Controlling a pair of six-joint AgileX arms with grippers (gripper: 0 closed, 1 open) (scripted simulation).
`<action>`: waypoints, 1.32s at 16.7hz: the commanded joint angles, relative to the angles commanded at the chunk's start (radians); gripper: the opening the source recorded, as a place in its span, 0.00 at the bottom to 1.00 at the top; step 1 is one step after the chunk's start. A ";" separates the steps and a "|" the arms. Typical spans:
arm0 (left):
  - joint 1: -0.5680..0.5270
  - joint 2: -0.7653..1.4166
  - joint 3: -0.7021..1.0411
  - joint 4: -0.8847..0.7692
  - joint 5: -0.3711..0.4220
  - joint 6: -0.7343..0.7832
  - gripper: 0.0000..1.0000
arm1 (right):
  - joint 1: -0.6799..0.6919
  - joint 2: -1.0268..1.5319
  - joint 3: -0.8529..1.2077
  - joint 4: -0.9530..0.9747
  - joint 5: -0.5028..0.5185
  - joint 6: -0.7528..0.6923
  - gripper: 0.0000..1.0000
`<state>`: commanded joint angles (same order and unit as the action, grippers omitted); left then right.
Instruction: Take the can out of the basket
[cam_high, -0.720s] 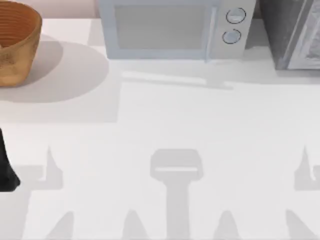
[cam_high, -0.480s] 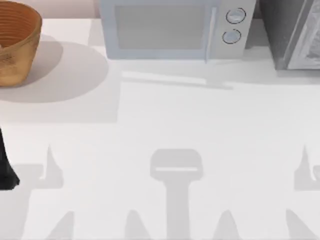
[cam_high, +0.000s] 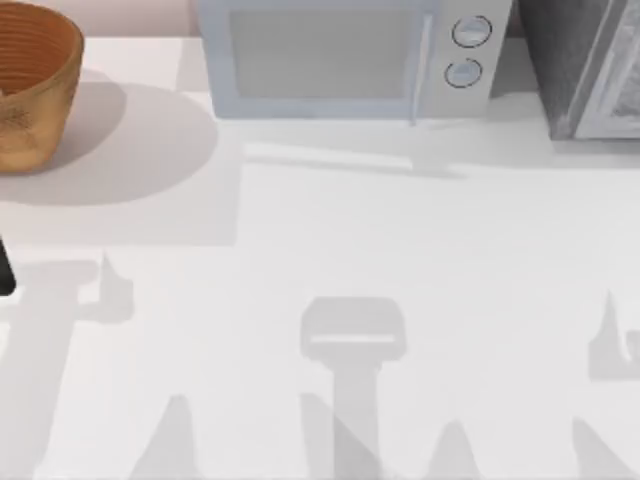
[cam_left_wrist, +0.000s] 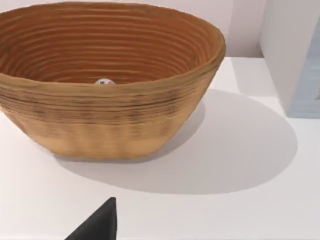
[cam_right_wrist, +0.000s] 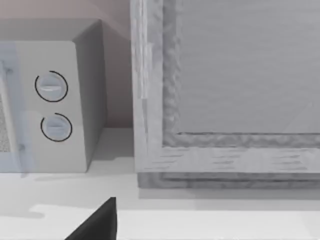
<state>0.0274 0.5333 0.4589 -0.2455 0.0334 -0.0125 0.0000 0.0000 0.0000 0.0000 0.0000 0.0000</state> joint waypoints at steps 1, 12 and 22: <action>0.004 0.096 0.086 -0.038 0.006 0.003 1.00 | 0.000 0.000 0.000 0.000 0.000 0.000 1.00; 0.076 1.194 1.188 -0.405 0.060 0.085 1.00 | 0.000 0.000 0.000 0.000 0.000 0.000 1.00; 0.154 1.828 1.807 -0.794 0.084 0.196 1.00 | 0.000 0.000 0.000 0.000 0.000 0.000 1.00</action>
<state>0.1818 2.3608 2.2654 -1.0391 0.1170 0.1835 0.0000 0.0000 0.0000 0.0000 0.0000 0.0000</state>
